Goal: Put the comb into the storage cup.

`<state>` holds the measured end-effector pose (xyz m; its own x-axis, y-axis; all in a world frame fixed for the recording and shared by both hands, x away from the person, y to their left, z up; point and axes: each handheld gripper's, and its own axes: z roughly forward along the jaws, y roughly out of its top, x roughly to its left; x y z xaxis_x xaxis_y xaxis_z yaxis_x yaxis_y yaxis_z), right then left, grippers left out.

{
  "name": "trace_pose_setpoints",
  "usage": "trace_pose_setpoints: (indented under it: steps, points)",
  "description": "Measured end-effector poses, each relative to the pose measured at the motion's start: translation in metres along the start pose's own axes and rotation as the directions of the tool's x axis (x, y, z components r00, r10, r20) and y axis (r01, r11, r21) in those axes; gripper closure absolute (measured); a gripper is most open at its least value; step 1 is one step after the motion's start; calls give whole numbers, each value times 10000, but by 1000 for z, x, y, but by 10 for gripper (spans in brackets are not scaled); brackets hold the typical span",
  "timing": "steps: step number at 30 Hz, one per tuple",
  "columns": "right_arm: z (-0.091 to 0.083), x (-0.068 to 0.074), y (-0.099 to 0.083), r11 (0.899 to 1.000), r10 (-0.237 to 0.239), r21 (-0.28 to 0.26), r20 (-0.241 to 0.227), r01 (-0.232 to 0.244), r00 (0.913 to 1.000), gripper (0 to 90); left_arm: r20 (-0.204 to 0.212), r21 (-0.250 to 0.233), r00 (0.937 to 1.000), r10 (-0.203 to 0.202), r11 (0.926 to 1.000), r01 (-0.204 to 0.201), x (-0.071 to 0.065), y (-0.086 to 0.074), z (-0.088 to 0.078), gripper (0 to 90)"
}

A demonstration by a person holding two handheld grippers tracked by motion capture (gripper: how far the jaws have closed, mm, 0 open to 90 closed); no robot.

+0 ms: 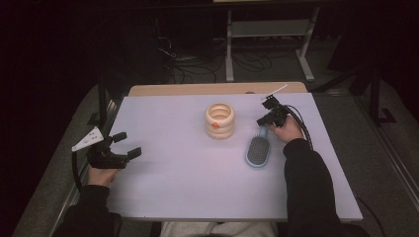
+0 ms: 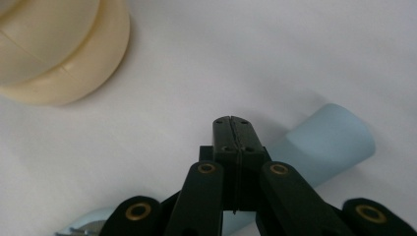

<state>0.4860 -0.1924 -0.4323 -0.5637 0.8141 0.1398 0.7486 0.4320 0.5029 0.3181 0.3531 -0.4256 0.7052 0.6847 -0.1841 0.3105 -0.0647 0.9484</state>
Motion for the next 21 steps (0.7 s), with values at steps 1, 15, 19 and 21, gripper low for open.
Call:
trace_pose_setpoints:
  steps: [1, 15, 19, 21]
  points:
    - [0, -1, -1, 10000, 15, 42, 16, -15, 10000, 889, -3, -2, 10000, 0, 10000, 0, 0, 0, 0, 0]
    - [-11, -12, -21, 9995, 242, 198, 71, -244, 9997, 889, 59, 72, 10000, -34, 10000, 34, 0, -1, 1, 0]
    - [-15, -15, -27, 9993, 307, 199, 17, -307, 9995, 889, 49, 82, 10000, -40, 10000, 39, -1, -1, 1, 0]
    - [-16, -15, -30, 9992, 309, 242, 21, -309, 9995, 889, 44, 104, 10000, -18, 9999, 18, 0, -1, 1, 0]
